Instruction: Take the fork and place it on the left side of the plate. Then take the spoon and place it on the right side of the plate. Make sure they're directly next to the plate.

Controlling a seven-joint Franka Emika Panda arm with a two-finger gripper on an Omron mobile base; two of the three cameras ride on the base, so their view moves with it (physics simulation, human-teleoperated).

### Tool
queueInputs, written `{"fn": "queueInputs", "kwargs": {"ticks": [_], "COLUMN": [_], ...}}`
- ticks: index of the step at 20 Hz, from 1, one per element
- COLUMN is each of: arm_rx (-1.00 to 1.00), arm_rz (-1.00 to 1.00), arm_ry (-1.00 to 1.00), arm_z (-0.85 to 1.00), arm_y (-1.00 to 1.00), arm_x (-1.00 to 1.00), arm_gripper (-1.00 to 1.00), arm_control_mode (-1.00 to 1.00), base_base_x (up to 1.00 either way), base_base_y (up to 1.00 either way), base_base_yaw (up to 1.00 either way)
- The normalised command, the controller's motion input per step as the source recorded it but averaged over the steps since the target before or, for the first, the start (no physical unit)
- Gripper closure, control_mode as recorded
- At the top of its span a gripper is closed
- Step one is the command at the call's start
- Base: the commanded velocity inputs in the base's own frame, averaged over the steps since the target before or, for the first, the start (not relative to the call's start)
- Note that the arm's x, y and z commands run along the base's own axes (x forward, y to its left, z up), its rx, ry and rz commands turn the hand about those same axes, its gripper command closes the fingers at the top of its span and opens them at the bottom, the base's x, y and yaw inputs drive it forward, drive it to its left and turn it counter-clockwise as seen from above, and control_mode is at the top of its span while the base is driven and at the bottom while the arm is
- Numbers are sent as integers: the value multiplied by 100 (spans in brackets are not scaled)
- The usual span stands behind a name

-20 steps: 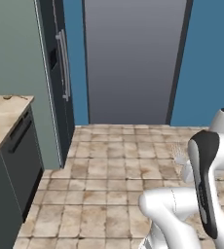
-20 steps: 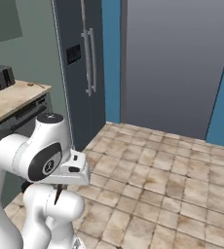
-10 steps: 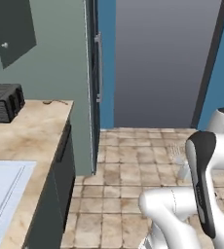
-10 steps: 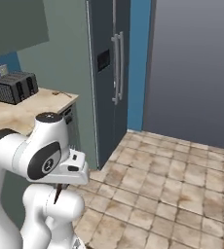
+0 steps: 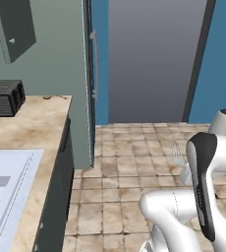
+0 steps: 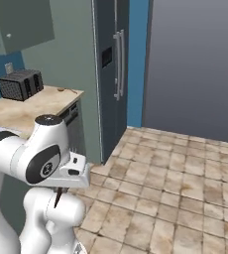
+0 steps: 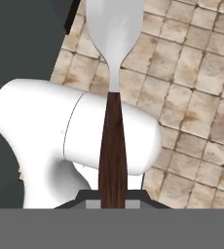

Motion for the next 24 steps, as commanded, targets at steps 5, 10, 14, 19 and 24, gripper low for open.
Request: {"fn": "queueInputs", "kwargs": {"ticks": [5,10,14,19,24], "arm_rx": [0,0,0,0,0], "arm_rz": [0,0,0,0,0], "arm_ry": [0,0,0,0,0], "arm_z": [0,0,0,0,0], "arm_y": [0,0,0,0,0], "arm_x": [0,0,0,0,0], "arm_gripper": [100,100,100,100,100], "arm_control_mode": [100,100,100,100,100], "base_base_x": [-100,-100,-58,24,15], "base_base_y": [-40,-19,-2,-39,-90], "base_base_yaw": [-23,-22,-13,-4,-2]}}
